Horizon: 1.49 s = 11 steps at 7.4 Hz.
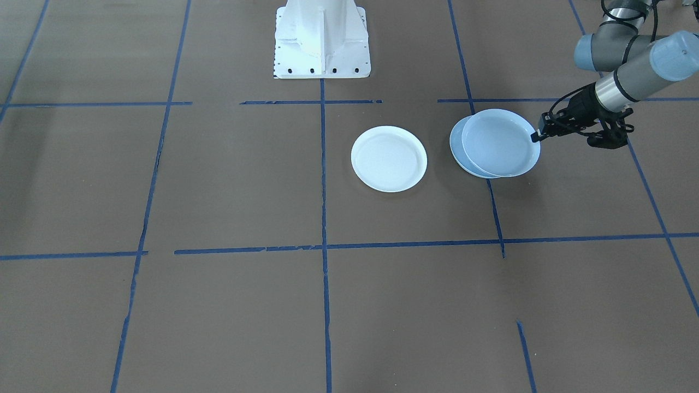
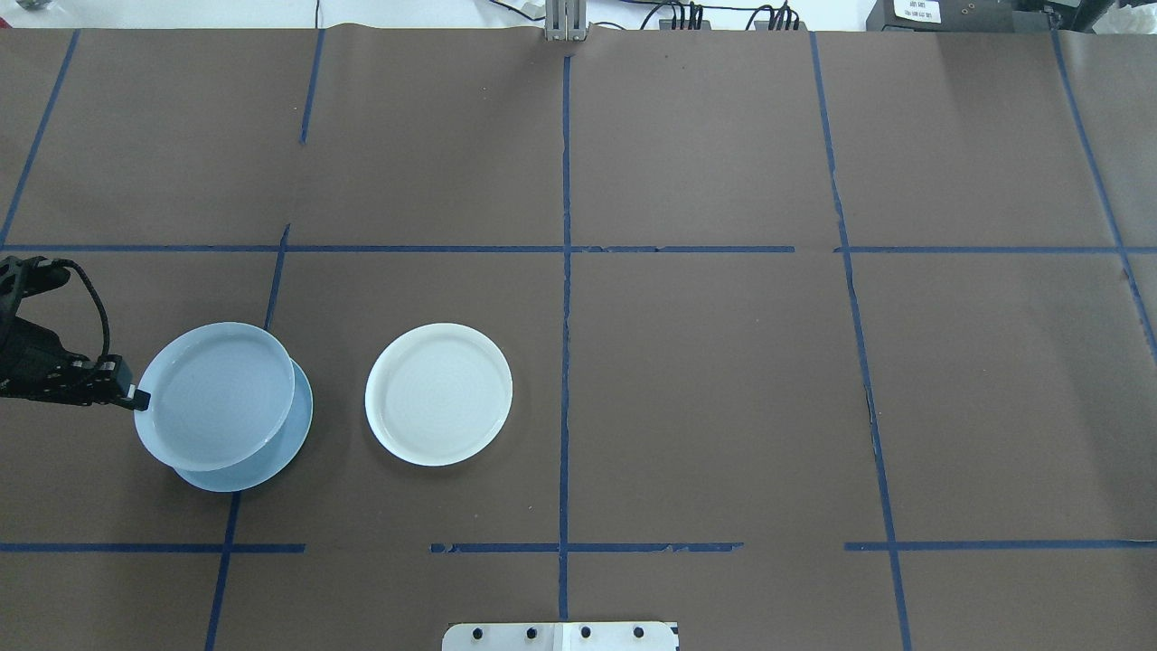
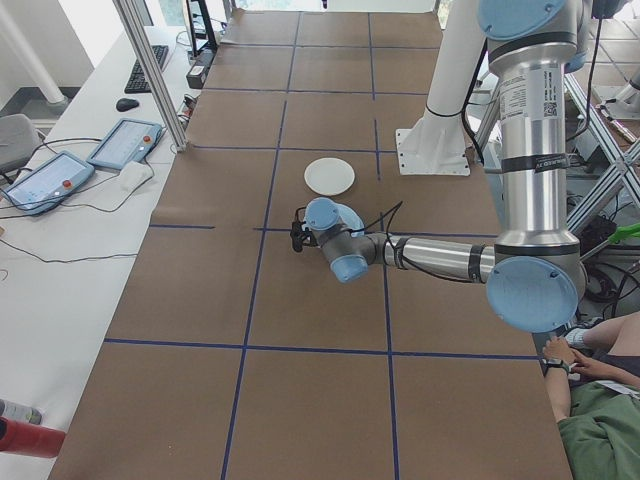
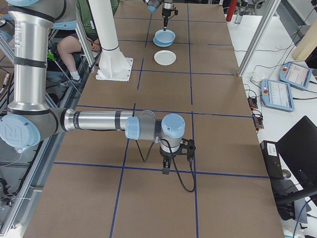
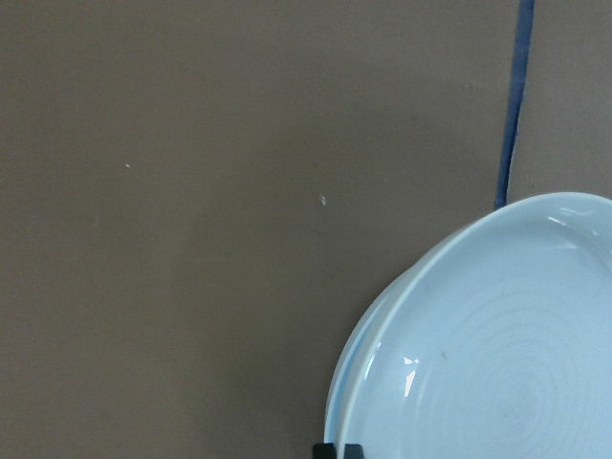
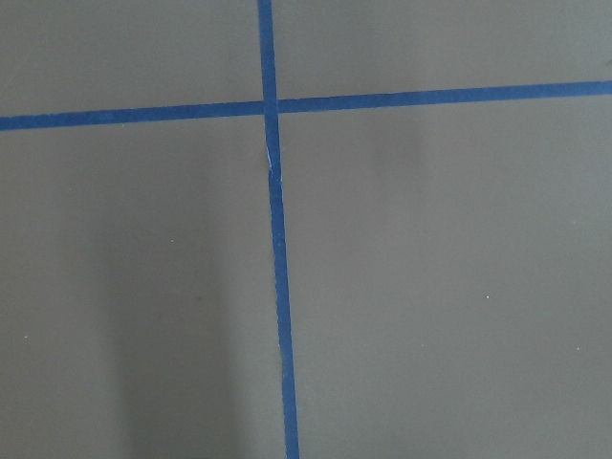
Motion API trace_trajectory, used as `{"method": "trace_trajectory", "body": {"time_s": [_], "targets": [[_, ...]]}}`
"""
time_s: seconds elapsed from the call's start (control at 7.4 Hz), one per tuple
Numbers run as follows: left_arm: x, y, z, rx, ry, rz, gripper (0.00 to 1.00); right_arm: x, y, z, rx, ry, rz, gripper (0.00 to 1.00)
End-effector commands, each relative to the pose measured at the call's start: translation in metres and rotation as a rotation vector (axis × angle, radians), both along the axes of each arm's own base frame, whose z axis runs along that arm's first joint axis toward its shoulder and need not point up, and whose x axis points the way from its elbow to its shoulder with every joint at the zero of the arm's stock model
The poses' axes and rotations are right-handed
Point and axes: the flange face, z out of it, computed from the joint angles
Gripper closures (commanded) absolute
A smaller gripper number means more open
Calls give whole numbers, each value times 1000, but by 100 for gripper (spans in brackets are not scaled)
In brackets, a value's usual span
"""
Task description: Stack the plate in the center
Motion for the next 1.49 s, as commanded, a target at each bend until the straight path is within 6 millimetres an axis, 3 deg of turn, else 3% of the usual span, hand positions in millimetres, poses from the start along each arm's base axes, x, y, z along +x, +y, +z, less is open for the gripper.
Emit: {"method": "trace_trajectory", "body": {"time_s": [0.0, 0.27, 0.41, 0.54, 0.68, 0.95, 1.08, 1.22, 1.35], "targets": [[8, 4, 2, -8, -6, 11, 100, 0, 0, 0, 0, 0, 0, 0], [10, 5, 3, -19, -8, 11, 100, 0, 0, 0, 0, 0, 0, 0], [12, 6, 2, -31, -7, 9, 59, 0, 0, 0, 0, 0, 0, 0], [11, 6, -1, -32, -4, 5, 1, 0, 0, 0, 0, 0, 0, 0], [11, 6, -3, -40, 1, 8, 0, 0, 0, 0, 0, 0, 0, 0], [11, 7, -40, -19, 37, -1, 0, 0, 0, 0, 0, 0, 0, 0], [19, -1, -73, -68, 55, -32, 0, 0, 0, 0, 0, 0, 0, 0], [41, -13, -112, -112, 46, -43, 0, 0, 0, 0, 0, 0, 0, 0], [68, -12, -146, -153, 27, -57, 0, 0, 0, 0, 0, 0, 0, 0]]}}
